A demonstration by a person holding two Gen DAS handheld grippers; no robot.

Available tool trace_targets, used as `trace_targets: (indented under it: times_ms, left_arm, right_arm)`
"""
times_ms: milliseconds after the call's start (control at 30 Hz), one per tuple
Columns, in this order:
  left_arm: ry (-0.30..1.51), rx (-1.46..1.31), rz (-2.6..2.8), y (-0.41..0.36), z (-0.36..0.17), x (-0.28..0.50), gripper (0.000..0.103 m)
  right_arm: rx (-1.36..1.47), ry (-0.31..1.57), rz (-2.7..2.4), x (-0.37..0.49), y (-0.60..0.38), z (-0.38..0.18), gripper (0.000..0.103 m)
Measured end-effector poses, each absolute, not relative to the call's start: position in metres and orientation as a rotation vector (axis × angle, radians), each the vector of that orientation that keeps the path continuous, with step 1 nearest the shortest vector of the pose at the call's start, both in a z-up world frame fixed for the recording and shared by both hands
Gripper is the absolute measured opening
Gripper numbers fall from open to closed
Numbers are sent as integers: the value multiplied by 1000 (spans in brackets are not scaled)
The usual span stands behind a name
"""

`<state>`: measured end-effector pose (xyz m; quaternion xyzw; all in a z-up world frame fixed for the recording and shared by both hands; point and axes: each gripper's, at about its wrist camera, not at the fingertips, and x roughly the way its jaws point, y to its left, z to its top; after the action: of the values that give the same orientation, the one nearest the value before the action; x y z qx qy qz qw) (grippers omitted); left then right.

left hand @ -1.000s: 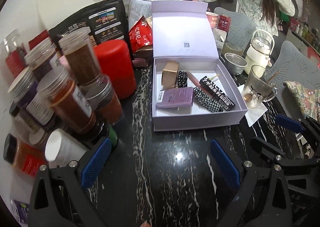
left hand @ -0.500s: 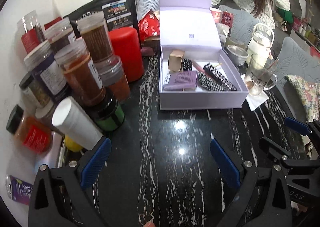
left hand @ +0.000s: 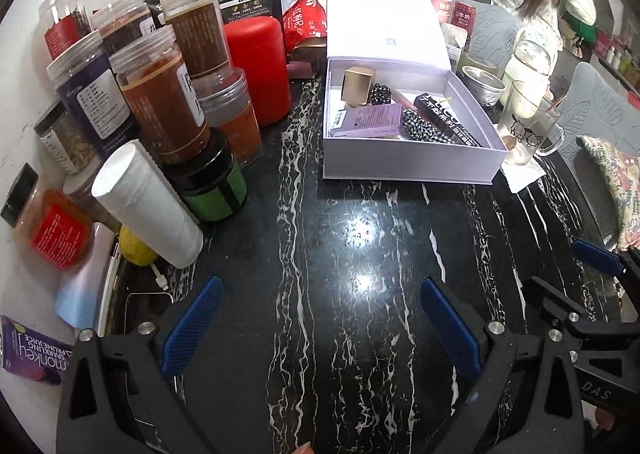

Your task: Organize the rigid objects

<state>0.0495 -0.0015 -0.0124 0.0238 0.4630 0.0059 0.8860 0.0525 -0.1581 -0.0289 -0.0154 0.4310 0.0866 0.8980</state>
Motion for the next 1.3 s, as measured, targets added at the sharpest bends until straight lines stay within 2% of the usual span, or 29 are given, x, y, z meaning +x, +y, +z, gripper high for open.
trace_targets:
  times_ms: [1300]
  left_arm:
    - [950,50,-7,-3,-7,55,101]
  right_arm:
    - [-70,872,155,61,-156,-23,78]
